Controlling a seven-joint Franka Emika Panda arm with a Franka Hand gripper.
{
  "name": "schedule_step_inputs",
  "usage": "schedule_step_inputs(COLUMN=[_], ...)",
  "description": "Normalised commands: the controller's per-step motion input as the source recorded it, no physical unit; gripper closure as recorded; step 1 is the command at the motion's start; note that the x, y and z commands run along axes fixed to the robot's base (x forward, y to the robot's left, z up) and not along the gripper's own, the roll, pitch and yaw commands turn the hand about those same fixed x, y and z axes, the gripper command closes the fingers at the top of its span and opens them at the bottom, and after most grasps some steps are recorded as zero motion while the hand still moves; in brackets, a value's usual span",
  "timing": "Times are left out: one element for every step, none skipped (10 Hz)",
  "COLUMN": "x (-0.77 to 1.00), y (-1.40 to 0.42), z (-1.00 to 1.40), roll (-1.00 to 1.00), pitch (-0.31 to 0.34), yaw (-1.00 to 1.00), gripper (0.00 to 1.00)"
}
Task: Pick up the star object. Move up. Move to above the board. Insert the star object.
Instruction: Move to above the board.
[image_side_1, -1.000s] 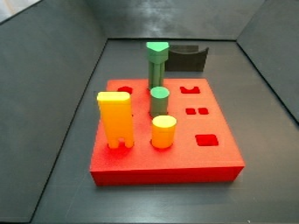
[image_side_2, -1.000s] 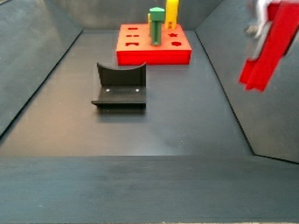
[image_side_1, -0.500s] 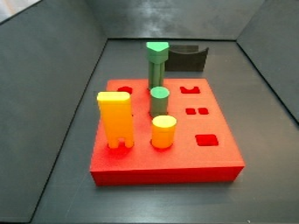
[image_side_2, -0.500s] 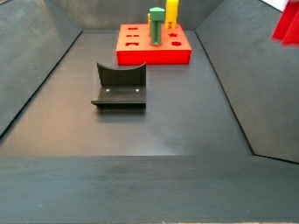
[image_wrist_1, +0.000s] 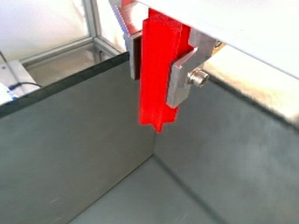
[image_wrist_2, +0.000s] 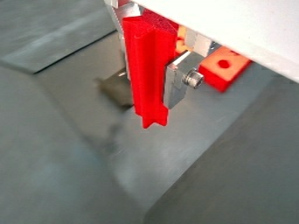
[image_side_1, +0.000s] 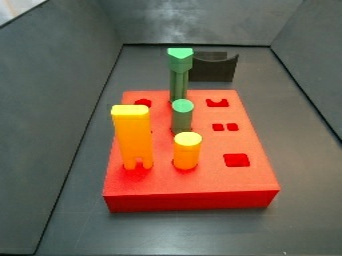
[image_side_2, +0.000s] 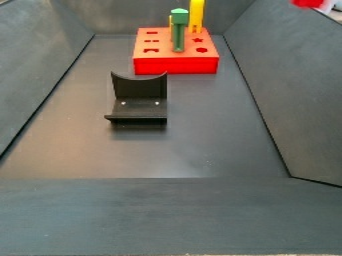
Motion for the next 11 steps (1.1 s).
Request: schedule_step_inputs(x=[0.29, 0.29, 0.29, 0.29, 0.3, 0.31, 0.31, 0.32, 0.33, 0.33, 0.34], y=[-1.0, -1.0, -1.0, -1.0, -1.0, -1.0, -1.0, -1.0, -1.0, -1.0, -1.0], z=[0.07, 0.07, 0.08, 0.08, 0.08, 0.08, 0.08, 0.08, 0.09, 0.09, 0.09], roll=[-0.21, -0.15, -0.08, -0.05, -0.03, -0.02, -0.01, -0.02, 0.0, 0.0, -0.02], pitch=[0.1, 0.087, 0.092, 0.093, 0.1, 0.111, 0.118, 0.125, 0.125, 0.128, 0.129], yaw=[-0.22, -0.12, -0.04, -0.03, 0.0, -0.01, 0.0, 0.0, 0.01, 0.01, 0.01], gripper=[1.0, 1.0, 1.0, 1.0, 1.0, 1.0, 1.0, 1.0, 1.0, 1.0, 1.0])
